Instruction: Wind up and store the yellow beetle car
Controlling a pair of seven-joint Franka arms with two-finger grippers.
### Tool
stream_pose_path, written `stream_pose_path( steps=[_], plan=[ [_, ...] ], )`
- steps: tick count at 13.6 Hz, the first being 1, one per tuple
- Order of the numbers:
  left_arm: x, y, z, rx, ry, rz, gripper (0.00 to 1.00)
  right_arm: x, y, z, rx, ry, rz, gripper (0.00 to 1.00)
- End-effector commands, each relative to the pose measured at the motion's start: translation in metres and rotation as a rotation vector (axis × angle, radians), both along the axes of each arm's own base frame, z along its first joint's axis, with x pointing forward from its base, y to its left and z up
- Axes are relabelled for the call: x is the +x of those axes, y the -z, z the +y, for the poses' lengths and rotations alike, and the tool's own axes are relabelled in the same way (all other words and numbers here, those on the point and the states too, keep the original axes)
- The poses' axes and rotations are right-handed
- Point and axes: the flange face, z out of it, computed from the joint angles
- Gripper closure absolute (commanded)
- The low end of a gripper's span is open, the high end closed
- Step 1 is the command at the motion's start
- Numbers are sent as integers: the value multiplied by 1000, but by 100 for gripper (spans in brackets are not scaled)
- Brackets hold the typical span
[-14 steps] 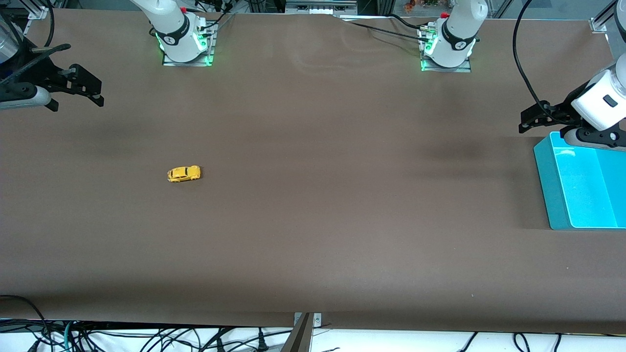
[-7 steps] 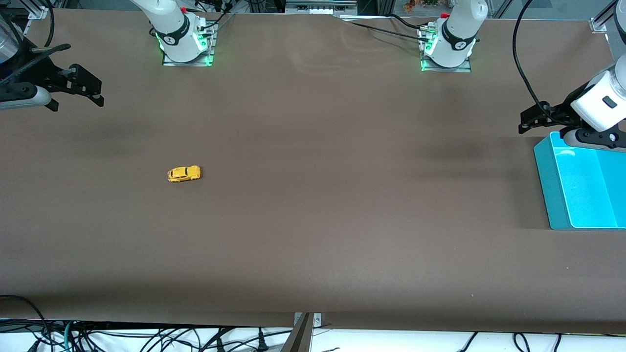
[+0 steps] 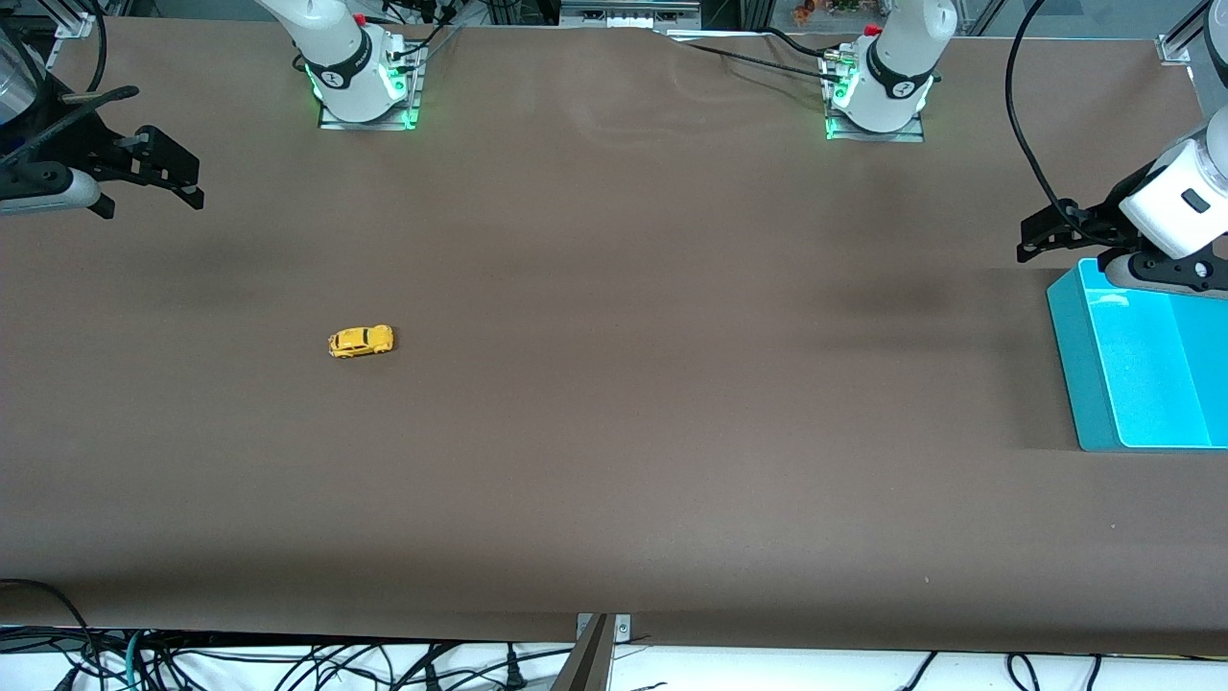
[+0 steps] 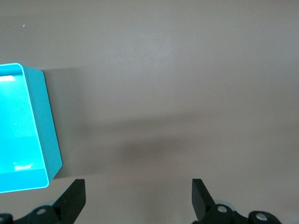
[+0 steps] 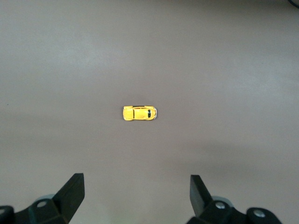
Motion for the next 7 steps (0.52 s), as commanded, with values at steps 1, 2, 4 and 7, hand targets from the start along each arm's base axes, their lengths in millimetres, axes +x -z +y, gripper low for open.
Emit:
stream_pose_path(
  steps=[1, 2, 4, 7],
  plan=[
    [3, -6, 1, 8, 1, 8, 0, 2, -6, 0, 1, 12, 9, 0],
    [4, -9, 0, 8, -2, 2, 0, 2, -6, 0, 2, 12, 9, 0],
    [4, -10, -2, 9, -5, 1, 0, 2, -6, 0, 2, 12, 9, 0],
    [4, -10, -2, 9, -3, 1, 0, 2, -6, -1, 2, 13, 9, 0]
  ],
)
